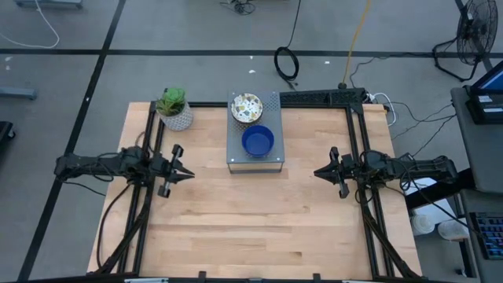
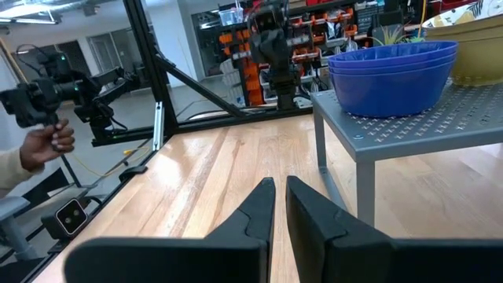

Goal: Pick & Place Mini bowls
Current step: Return to Home Position

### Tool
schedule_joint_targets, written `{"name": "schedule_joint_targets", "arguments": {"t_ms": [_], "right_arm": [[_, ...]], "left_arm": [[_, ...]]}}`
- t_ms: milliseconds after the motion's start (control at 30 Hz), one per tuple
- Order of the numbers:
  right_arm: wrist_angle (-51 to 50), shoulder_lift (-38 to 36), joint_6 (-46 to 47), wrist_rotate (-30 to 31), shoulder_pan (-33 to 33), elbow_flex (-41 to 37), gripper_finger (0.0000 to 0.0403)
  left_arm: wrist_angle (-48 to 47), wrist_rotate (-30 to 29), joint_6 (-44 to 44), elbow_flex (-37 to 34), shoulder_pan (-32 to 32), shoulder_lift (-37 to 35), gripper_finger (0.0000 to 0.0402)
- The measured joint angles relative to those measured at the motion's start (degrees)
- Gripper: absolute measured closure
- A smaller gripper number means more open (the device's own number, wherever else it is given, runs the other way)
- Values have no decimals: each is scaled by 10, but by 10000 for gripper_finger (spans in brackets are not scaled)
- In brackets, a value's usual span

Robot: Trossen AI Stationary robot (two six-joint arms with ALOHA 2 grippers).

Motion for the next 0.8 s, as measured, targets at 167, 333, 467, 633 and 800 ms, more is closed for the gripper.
{"name": "schedule_joint_targets", "arguments": {"t_ms": [167, 333, 467, 633, 800], "right_arm": [[0, 0, 0, 0, 0, 0, 383], [0, 0, 0, 0, 0, 0, 383], [0, 0, 0, 0, 0, 0, 383], [0, 0, 0, 0, 0, 0, 383], [0, 0, 0, 0, 0, 0, 383]], "left_arm": [[-21, 0, 0, -4, 0, 1, 366], [-37, 0, -13, -3, 0, 2, 366], [-55, 0, -51, -3, 0, 2, 366], [-58, 0, -58, -3, 0, 2, 366], [-58, 0, -58, -3, 0, 2, 366]]}}
